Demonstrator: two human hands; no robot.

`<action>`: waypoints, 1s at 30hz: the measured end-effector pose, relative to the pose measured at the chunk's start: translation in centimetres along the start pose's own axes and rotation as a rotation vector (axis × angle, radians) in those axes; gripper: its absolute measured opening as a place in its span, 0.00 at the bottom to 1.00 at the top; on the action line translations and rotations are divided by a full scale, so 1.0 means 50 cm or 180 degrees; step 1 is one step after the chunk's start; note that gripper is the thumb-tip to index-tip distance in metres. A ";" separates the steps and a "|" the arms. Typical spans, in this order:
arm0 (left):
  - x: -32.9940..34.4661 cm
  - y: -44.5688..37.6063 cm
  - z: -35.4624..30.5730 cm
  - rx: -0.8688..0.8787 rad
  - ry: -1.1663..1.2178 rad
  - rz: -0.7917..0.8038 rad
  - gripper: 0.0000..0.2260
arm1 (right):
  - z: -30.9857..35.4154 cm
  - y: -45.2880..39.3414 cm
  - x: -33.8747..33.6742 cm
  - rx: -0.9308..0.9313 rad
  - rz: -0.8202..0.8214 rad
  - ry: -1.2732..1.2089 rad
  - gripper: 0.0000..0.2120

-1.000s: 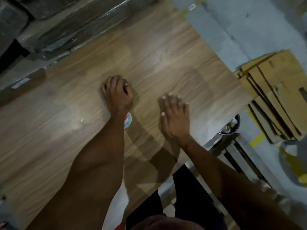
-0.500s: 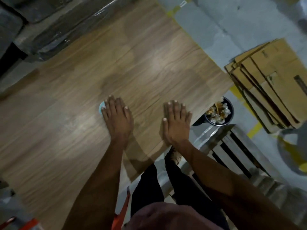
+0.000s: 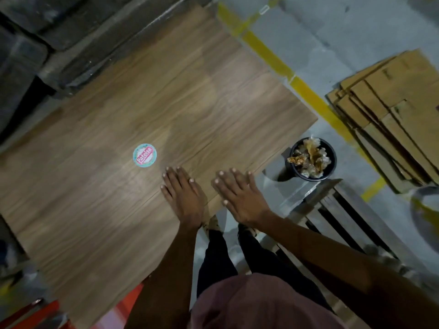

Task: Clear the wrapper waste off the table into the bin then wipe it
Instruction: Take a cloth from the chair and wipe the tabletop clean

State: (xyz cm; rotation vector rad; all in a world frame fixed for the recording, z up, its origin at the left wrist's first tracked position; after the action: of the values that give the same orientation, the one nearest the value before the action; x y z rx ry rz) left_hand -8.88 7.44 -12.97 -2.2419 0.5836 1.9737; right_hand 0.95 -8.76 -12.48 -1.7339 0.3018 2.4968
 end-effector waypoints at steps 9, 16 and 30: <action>-0.003 -0.010 -0.020 -0.0147 -0.0069 0.0069 0.24 | -0.221 0.033 -0.072 0.1831 -0.0277 -0.0220 0.31; 0.000 -0.025 -0.063 -0.0317 0.0034 -0.0054 0.23 | -0.076 -0.003 -0.028 0.0340 0.0012 -0.0210 0.30; -0.038 -0.264 -0.116 -0.0058 0.0050 -0.0251 0.24 | -0.051 -0.164 -0.042 0.0192 0.0337 -0.0134 0.32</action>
State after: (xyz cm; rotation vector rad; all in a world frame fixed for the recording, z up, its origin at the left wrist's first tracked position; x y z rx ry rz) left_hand 0.94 18.15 -12.52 -2.2559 0.4732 1.9337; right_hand 5.51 -1.22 -12.27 -1.6828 0.4723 2.5639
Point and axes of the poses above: each hand's wrist, its own y-axis away from the middle knuckle, its own x-axis out of the palm, z = x × y, the point moved 6 cm from there along -y, towards the middle knuckle, and after that the axes turned 10 degrees about -x, right-handed, at the moved point
